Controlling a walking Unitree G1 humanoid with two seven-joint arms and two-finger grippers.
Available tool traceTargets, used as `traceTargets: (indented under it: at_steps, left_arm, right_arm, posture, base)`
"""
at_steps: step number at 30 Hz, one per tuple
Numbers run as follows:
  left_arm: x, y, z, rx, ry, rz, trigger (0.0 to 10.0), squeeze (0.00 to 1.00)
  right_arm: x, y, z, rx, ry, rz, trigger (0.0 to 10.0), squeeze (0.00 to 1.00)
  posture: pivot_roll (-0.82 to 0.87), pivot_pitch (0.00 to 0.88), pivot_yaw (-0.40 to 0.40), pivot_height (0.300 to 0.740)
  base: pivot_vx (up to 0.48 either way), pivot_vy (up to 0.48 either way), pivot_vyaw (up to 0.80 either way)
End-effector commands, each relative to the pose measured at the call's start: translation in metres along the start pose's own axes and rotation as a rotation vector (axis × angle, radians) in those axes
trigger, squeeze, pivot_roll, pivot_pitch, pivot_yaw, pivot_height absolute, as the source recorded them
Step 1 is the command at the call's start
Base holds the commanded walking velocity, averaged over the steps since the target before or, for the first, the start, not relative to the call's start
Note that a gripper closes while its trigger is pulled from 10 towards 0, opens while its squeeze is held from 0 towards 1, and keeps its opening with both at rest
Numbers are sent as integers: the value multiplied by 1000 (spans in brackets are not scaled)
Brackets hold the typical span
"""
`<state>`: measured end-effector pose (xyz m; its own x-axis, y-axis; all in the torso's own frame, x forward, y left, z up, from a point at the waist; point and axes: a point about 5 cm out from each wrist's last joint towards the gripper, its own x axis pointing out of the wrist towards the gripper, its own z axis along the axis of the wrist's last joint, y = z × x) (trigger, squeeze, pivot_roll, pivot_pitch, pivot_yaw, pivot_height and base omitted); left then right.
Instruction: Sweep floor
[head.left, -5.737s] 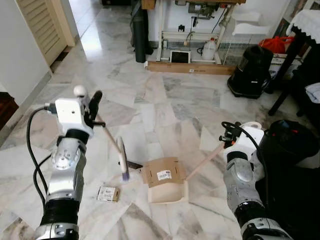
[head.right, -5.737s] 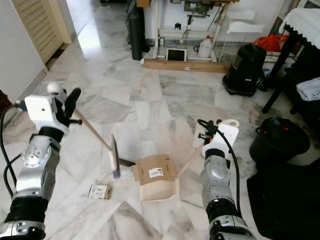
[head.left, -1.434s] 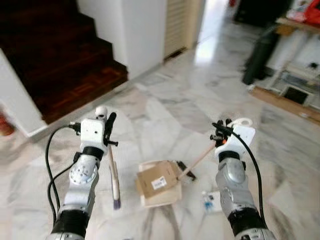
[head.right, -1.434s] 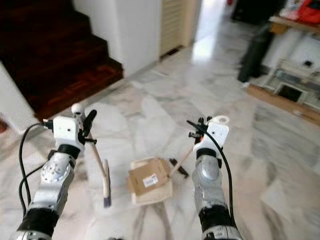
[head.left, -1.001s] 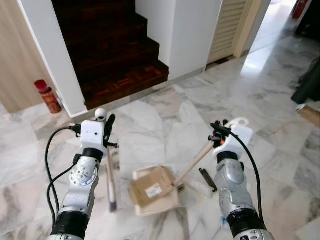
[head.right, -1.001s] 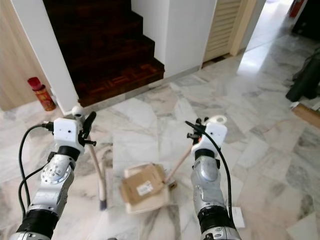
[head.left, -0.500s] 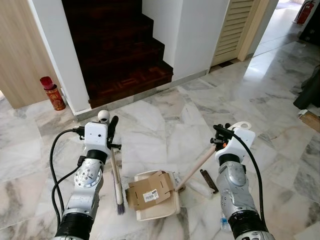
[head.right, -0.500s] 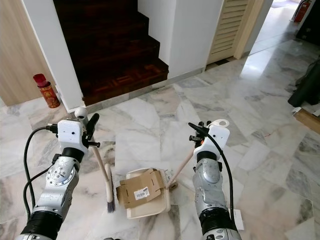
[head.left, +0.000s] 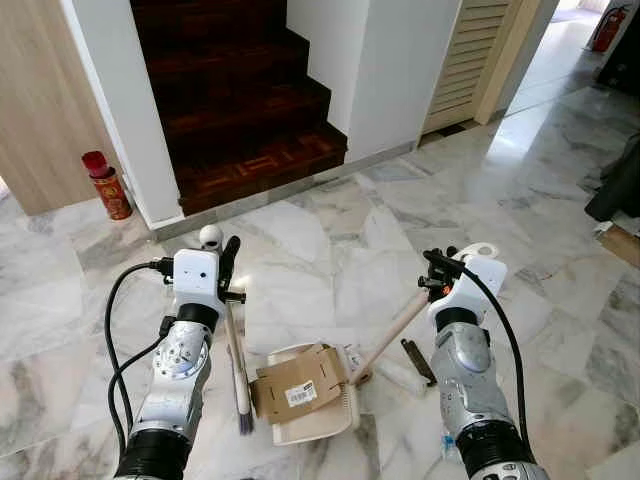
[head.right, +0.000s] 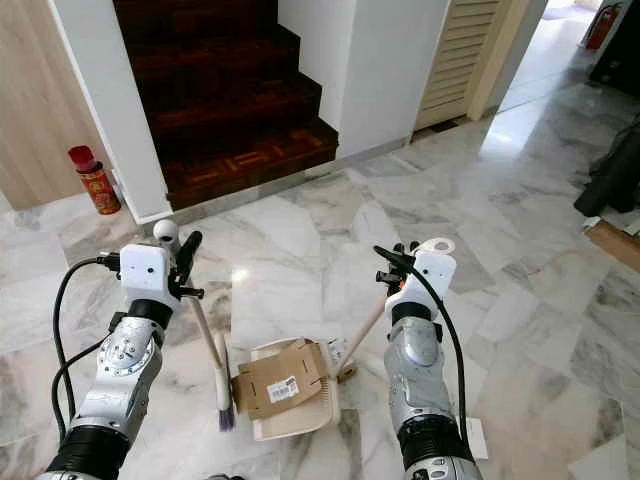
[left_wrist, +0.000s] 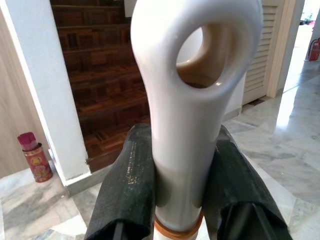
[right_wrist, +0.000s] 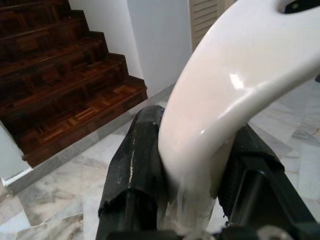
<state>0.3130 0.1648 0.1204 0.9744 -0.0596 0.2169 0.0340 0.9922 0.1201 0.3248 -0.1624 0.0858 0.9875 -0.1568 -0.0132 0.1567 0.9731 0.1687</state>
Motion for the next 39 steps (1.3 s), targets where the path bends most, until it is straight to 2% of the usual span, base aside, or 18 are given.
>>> traceTargets:
  at_steps: [1,4,30,39]
  left_arm:
    - [4,-1,13,6,-58,-1,10000,0]
    - [4,0,14,7,-57,1,10000,0]
    - [3,-3,15,1,-57,-1,10000,0]
    - [5,1,14,15,-50,-4,10000,0]
  right_arm:
    - [5,0,12,3,-43,1,10000,0]
    - [5,0,12,5,-42,1,10000,0]
    - [4,-1,12,0,-38,5,10000,0]
    - [5,2,13,1,-44,5,10000,0]
  posture:
    - [50,0,-78,740]
    - [52,0,-78,740]
    - [58,0,-80,740]
    - [60,0,-72,740]
  base:
    - [0,0,0]
    - [0,0,0]
    - [0,304,0]
    - [0,305,0]
